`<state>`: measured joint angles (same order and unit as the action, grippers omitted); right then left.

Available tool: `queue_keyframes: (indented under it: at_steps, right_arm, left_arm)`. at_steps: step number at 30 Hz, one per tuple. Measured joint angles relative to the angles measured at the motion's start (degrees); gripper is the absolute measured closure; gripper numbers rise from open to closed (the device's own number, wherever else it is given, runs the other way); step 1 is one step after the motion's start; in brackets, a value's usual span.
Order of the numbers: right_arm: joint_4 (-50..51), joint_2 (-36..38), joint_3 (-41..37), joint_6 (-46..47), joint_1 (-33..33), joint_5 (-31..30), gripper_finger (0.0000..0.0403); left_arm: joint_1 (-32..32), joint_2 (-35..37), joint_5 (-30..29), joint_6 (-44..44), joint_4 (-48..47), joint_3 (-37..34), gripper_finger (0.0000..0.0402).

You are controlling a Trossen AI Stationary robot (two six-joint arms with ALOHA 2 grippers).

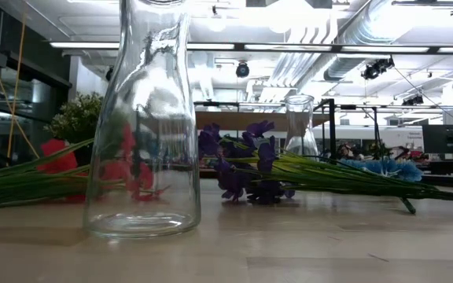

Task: Pick and place flowers into a vace then onto a shelf
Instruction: Put the top orange flowers into the bottom transparent vase

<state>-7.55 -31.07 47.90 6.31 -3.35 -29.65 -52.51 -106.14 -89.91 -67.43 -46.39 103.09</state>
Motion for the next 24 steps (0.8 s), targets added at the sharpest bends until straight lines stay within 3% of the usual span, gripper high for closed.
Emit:
queue_keyframes:
  at_steps: [6, 24]
  right_arm:
    - [0.0, 0.0, 0.0, -2.3, 0.0, 0.0, 0.0132]
    - [1.4, 0.0, 0.0, -2.6, 0.0, 0.0, 0.0132]
  left_arm:
    - [2.9, -3.4, -0.1, -8.0, 0.9, 0.0, 0.0372]
    - [5.7, -8.8, -0.1, -8.0, -2.2, 0.0, 0.0372]
